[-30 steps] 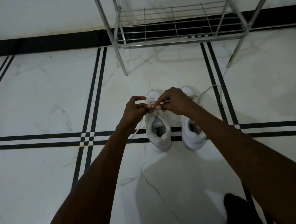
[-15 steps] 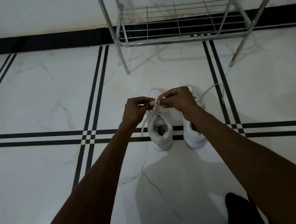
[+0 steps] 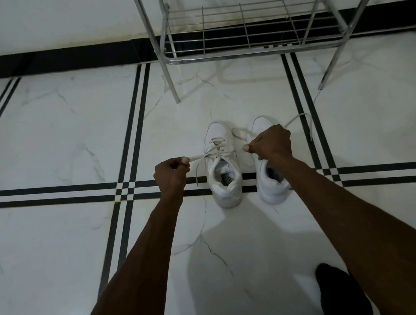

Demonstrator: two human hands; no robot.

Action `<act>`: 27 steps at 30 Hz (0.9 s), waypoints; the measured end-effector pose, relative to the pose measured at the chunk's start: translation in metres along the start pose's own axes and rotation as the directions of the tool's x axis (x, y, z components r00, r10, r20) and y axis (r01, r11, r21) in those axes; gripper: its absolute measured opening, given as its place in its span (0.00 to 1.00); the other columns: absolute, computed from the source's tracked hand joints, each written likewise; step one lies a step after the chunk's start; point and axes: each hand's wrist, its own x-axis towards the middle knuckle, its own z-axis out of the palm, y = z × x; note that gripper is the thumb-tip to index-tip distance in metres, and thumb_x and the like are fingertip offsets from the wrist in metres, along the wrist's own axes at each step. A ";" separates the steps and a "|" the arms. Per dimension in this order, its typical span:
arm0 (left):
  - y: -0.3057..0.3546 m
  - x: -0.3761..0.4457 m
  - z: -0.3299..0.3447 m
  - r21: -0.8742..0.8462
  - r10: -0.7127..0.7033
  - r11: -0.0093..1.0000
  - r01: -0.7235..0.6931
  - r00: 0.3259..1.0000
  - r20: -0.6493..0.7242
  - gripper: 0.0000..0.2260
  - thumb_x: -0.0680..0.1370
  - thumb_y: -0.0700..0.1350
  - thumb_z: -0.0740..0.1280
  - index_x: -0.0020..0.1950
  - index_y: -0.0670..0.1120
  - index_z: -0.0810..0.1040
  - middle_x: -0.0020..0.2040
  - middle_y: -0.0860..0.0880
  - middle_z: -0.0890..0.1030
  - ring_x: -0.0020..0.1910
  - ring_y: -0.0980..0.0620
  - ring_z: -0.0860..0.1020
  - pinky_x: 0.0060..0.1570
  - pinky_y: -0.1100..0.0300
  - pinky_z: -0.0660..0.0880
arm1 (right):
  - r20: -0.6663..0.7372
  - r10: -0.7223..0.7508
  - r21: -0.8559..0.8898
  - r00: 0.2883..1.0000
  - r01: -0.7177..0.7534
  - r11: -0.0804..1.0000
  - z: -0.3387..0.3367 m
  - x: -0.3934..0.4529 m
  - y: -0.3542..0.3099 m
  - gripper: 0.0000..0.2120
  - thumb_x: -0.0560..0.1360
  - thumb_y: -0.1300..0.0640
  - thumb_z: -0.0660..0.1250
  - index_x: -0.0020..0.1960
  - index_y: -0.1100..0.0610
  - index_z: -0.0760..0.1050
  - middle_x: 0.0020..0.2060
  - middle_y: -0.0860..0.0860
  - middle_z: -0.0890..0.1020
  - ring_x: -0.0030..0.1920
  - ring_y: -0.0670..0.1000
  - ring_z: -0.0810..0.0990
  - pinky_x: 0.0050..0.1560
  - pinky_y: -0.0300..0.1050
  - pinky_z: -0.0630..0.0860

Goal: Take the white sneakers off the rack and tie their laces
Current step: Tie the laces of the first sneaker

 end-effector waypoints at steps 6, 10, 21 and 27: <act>-0.005 -0.004 0.007 -0.222 -0.171 0.961 0.162 0.985 -0.021 0.06 0.79 0.41 0.72 0.51 0.40 0.86 0.39 0.45 0.84 0.42 0.50 0.82 0.52 0.57 0.79 | -0.023 0.002 0.042 1.000 -0.001 0.999 0.000 -0.004 0.003 0.16 0.65 0.57 0.82 0.43 0.67 0.82 0.29 0.56 0.84 0.35 0.52 0.86 0.43 0.46 0.84; -0.001 0.001 0.003 -0.234 -0.105 0.965 0.122 0.991 0.084 0.07 0.80 0.43 0.71 0.52 0.40 0.84 0.43 0.44 0.85 0.46 0.49 0.83 0.49 0.58 0.78 | -0.046 -0.204 0.012 0.978 0.205 0.979 0.003 -0.008 0.002 0.07 0.67 0.60 0.80 0.38 0.61 0.84 0.37 0.60 0.86 0.36 0.57 0.86 0.39 0.56 0.85; 0.012 0.008 -0.008 0.044 0.136 0.988 -0.149 0.967 0.217 0.09 0.74 0.43 0.77 0.53 0.43 0.88 0.45 0.48 0.88 0.46 0.56 0.86 0.45 0.73 0.78 | 0.304 -0.567 -0.206 0.765 0.634 0.745 -0.010 -0.005 0.012 0.07 0.73 0.67 0.72 0.49 0.62 0.86 0.46 0.59 0.88 0.47 0.55 0.87 0.52 0.51 0.82; 0.001 0.012 -0.013 0.197 0.191 0.958 -0.207 0.977 0.099 0.06 0.75 0.42 0.77 0.50 0.43 0.89 0.43 0.47 0.88 0.36 0.57 0.81 0.42 0.63 0.77 | 0.191 -0.567 -0.221 0.801 0.598 0.771 -0.003 0.003 0.019 0.10 0.68 0.72 0.71 0.43 0.61 0.87 0.39 0.58 0.88 0.42 0.55 0.86 0.46 0.54 0.83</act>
